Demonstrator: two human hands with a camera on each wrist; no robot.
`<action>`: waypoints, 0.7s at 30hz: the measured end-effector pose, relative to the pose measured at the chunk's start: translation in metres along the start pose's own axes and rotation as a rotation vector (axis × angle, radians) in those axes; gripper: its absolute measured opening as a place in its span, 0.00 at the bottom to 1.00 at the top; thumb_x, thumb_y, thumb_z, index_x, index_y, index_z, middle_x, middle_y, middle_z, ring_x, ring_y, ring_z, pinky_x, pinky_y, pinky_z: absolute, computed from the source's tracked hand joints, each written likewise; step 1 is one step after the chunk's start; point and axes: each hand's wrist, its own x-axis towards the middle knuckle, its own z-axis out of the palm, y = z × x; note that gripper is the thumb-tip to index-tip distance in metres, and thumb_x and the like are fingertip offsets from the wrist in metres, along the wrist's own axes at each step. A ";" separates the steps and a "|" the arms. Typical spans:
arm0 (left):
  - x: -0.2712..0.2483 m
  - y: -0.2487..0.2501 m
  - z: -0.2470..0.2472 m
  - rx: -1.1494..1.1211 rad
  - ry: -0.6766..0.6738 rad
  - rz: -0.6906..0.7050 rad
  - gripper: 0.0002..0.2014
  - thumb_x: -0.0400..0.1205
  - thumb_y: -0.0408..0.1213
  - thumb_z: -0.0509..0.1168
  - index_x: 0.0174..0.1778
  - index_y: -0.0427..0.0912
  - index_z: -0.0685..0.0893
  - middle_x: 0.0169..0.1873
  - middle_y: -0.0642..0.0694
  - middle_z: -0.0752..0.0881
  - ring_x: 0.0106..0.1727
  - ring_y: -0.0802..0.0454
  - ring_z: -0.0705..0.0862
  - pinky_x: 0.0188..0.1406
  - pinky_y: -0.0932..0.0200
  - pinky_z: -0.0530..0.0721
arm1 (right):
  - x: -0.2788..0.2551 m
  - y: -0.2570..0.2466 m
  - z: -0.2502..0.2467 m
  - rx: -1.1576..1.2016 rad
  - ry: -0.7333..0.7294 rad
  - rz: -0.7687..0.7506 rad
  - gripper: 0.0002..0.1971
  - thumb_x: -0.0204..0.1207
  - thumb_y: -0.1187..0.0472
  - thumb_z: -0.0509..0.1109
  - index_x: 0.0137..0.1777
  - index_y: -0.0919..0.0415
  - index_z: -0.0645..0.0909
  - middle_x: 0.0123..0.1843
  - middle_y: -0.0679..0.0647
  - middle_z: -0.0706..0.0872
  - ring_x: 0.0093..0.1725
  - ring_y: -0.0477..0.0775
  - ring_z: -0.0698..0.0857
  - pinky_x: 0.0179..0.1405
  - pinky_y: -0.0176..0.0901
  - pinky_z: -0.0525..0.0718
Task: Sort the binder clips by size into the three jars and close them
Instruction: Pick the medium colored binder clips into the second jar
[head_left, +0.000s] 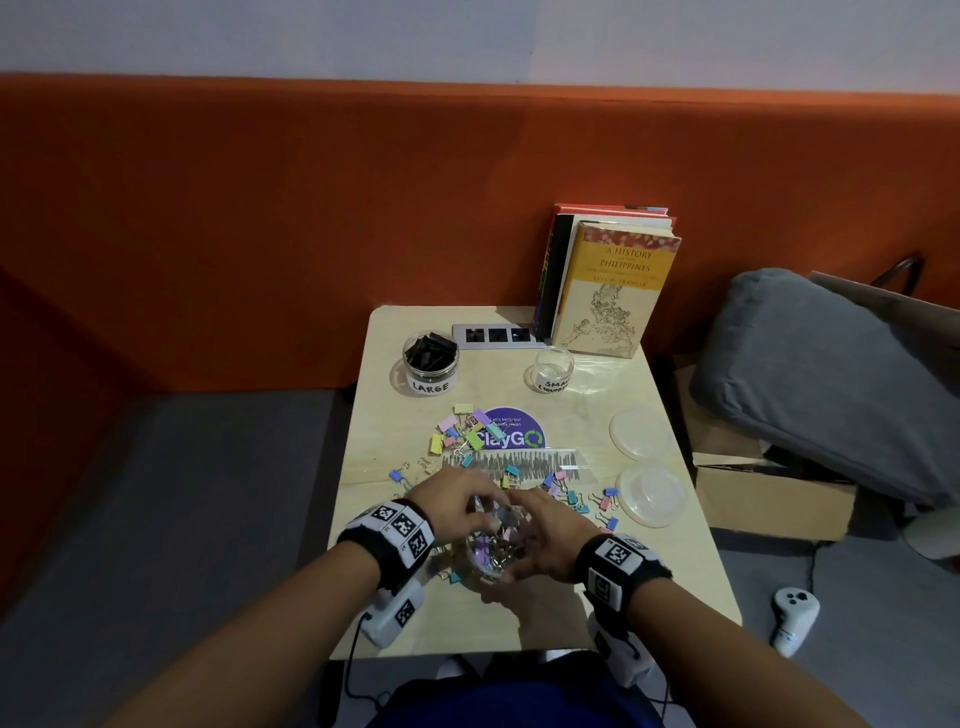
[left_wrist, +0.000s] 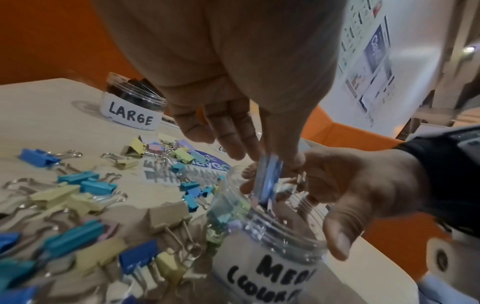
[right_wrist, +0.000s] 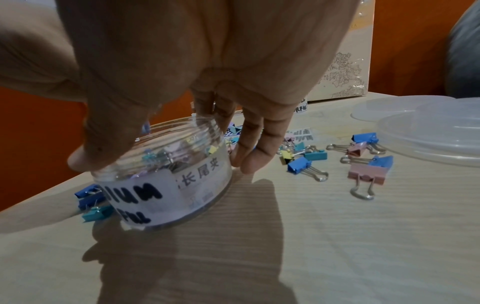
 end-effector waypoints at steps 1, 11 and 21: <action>-0.001 0.001 0.002 0.007 -0.004 0.000 0.14 0.81 0.46 0.72 0.63 0.53 0.87 0.56 0.53 0.85 0.50 0.56 0.81 0.57 0.57 0.80 | 0.000 0.000 0.000 -0.006 -0.002 -0.002 0.55 0.60 0.44 0.86 0.84 0.47 0.58 0.80 0.50 0.67 0.76 0.55 0.71 0.74 0.51 0.73; -0.012 -0.040 0.000 0.219 0.060 -0.340 0.08 0.83 0.37 0.63 0.52 0.53 0.85 0.56 0.52 0.85 0.57 0.50 0.83 0.57 0.52 0.84 | -0.003 -0.002 -0.001 -0.013 -0.013 0.013 0.56 0.61 0.44 0.85 0.85 0.47 0.56 0.82 0.50 0.64 0.78 0.56 0.69 0.77 0.51 0.71; -0.002 -0.040 0.029 0.572 -0.084 -0.332 0.21 0.82 0.56 0.64 0.68 0.51 0.80 0.63 0.48 0.81 0.65 0.45 0.80 0.61 0.48 0.78 | -0.004 -0.002 0.002 0.000 0.001 0.034 0.56 0.60 0.44 0.86 0.84 0.46 0.56 0.82 0.49 0.64 0.78 0.56 0.70 0.76 0.52 0.72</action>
